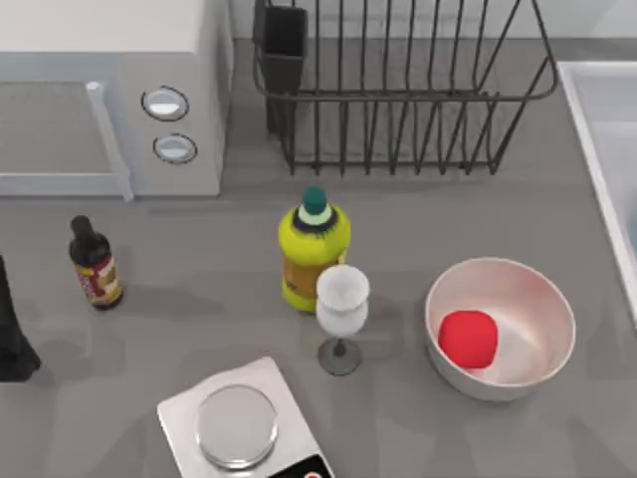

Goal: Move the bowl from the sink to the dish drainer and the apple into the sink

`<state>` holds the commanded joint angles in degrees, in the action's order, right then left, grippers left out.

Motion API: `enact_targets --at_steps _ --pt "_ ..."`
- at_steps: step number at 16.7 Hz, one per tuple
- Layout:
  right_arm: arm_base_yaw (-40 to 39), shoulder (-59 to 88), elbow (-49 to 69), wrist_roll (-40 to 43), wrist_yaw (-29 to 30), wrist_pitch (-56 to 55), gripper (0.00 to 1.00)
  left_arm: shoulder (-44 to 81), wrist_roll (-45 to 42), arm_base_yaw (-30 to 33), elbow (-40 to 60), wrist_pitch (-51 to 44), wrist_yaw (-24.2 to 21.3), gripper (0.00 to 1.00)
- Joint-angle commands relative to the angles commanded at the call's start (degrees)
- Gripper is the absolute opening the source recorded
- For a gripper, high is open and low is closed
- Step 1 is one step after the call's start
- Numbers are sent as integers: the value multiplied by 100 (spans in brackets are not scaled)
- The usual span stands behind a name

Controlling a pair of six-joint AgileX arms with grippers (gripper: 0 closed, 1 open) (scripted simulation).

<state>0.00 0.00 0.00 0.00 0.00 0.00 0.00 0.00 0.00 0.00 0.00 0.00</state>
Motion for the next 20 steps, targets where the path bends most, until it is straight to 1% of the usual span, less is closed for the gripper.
enact_targets --at_steps 3,5,9,14,20 --pt "8 53 48 8 0 25 100 0 0 0 0 0 0 100" --pt "48 328 296 47 -2 153 100 0 0 0 0 0 0 100" --pt "226 1533 1390 220 -10 724 100 0 0 0 0 0 0 100" --pt "584 3926 3570 561 -32 1877 100 0 0 0 0 0 0 100" --pt "1118 7469 6811 1062 -73 3613 100 0 0 0 0 0 0 100"
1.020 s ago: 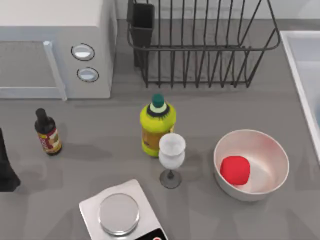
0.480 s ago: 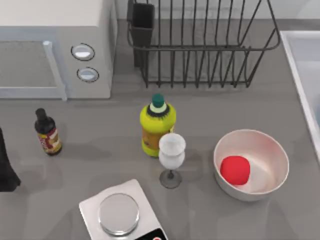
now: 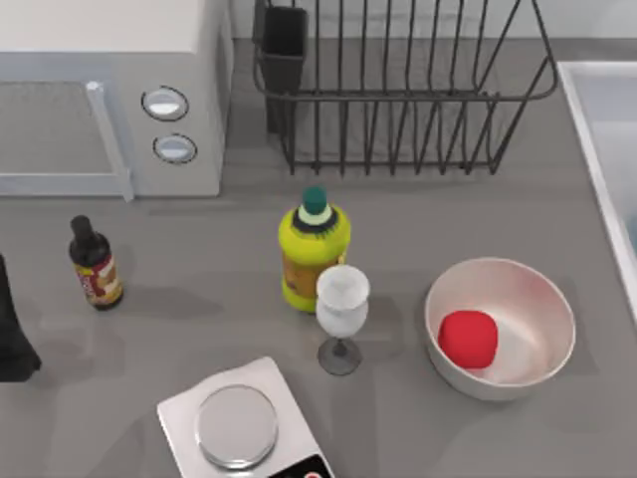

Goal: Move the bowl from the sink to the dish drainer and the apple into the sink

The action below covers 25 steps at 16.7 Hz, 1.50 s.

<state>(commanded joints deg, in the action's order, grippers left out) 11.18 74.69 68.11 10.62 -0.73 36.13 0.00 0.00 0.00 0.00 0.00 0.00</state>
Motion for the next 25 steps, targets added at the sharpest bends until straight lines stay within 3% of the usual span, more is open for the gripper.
enact_targets --at_steps 7,13,17,25 --pt "611 4038 3689 565 -47 1983 100 0 0 0 0 0 0 100" --pt "982 6501 5928 901 -77 3187 100 0 0 0 0 0 0 100" --pt "1088 7214 6573 996 -86 3532 100 0 0 0 0 0 0 100" --pt "1070 7373 6462 977 -83 3305 100 0 0 0 0 0 0 100"
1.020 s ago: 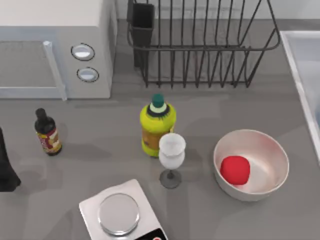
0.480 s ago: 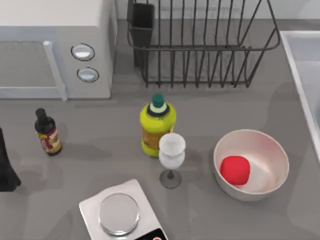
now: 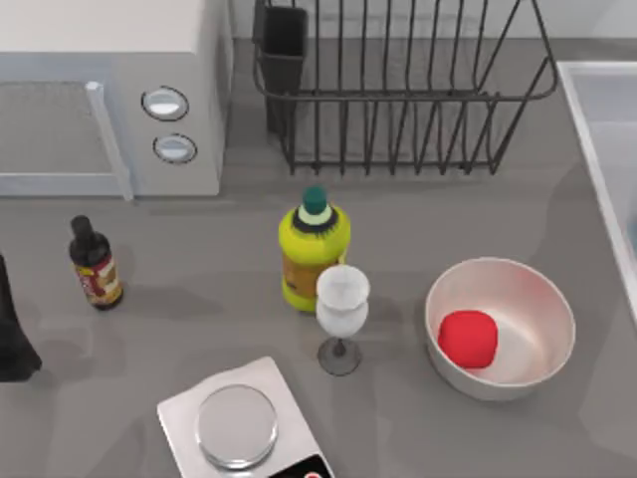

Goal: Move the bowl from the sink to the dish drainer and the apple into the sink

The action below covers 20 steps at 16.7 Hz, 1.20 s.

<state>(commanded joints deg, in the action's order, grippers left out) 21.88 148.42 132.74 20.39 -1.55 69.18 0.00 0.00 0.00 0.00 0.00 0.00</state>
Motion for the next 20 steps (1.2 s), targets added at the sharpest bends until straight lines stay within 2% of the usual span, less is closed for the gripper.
enact_targets --at_steps 6,11,20 --pt "-18 610 -560 -21 11 -1219 100 0 0 0 0 0 0 100" --pt "-19 669 -607 -23 12 -1301 100 0 0 0 0 0 0 100" --pt "-19 669 -607 -23 12 -1301 32 0 0 0 0 0 0 100"
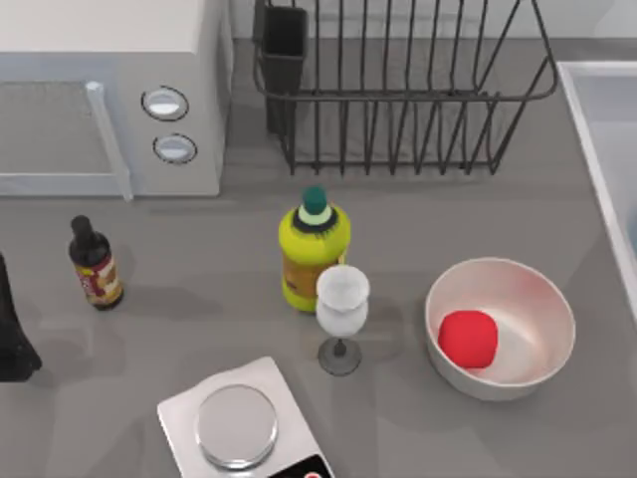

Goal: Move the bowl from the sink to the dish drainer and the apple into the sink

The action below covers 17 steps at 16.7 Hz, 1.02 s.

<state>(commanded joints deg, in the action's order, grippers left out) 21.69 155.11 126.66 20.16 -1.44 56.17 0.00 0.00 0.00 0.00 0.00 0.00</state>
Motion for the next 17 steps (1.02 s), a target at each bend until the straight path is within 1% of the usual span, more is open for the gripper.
enact_targets --at_steps 4,5,14,17 --pt "0 0 0 0 0 0 2 0 0 0 0 0 0 100" --pt "0 0 0 0 0 0 0 0 0 0 0 0 0 100" --pt "-15 -45 -18 -3 -4 5 0 0 0 0 0 0 0 100" --pt "143 -406 -222 147 -21 214 0 0 0 0 0 0 0 100"
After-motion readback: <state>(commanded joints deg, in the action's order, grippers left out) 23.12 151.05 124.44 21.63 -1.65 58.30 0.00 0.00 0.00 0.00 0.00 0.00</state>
